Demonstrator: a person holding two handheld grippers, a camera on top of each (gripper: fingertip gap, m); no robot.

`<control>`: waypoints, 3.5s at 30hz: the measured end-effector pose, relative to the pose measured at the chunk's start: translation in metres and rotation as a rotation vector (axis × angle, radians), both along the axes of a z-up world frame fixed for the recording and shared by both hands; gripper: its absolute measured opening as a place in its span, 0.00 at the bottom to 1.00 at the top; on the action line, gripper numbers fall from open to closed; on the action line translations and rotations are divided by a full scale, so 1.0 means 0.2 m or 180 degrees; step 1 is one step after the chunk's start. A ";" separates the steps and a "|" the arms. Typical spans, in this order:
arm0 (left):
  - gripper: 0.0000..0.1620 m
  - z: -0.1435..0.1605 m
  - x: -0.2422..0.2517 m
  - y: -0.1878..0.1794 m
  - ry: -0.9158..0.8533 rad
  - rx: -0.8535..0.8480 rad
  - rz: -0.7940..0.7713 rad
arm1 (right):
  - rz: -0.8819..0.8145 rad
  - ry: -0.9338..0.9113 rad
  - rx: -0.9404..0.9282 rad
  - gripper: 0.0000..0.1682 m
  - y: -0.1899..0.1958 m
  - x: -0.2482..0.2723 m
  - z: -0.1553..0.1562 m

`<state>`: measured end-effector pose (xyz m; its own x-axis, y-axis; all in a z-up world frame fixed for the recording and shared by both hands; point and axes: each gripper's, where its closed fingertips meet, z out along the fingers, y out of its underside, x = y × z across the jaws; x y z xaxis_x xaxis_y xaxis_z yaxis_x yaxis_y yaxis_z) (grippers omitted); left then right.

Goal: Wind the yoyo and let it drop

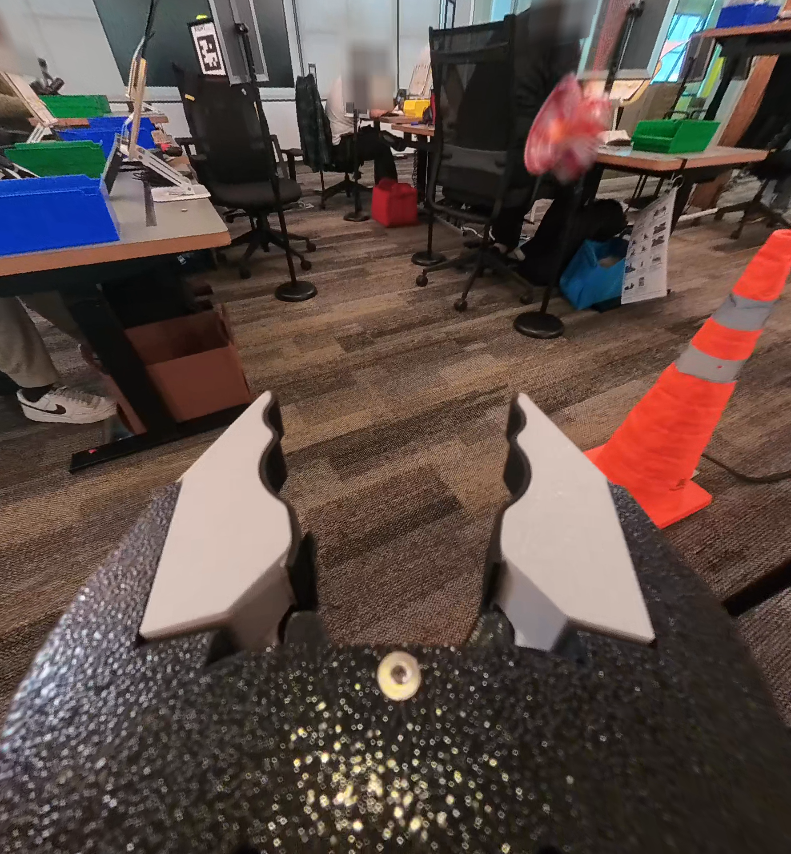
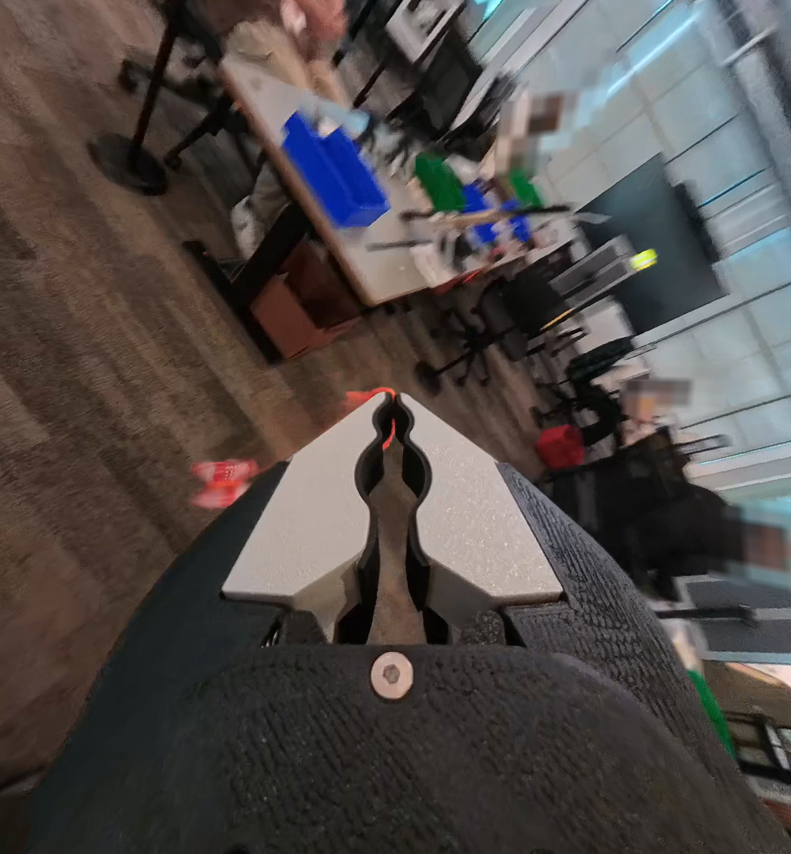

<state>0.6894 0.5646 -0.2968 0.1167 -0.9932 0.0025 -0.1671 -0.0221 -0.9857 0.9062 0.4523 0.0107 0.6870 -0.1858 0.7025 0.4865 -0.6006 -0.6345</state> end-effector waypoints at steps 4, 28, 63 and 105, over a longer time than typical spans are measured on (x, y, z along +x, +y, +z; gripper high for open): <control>0.59 0.00 -0.01 0.02 -0.0006 -0.0019 0.0014 | 0.0098 0.0492 -0.0543 0.00 0.03 -0.07 -0.53; 0.56 -0.01 -0.01 0.01 0.0041 -0.0015 0.0009 | 0.0315 -0.1658 0.1579 0.00 -0.27 -0.34 1.81; 0.53 -0.06 -0.01 0.00 0.0227 0.0006 -0.0034 | 0.0051 -0.0948 0.0995 0.00 -0.02 0.07 0.87; 0.52 -0.09 0.01 -0.02 0.0299 0.0025 -0.0085 | 0.0345 0.0071 -0.0838 0.00 -0.10 -0.01 -0.31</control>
<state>0.6908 0.5615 -0.3140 0.0895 -0.9959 -0.0150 -0.2592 -0.0087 -0.9658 0.9034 0.4330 -0.0514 0.7087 0.0764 0.7013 0.5445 -0.6914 -0.4748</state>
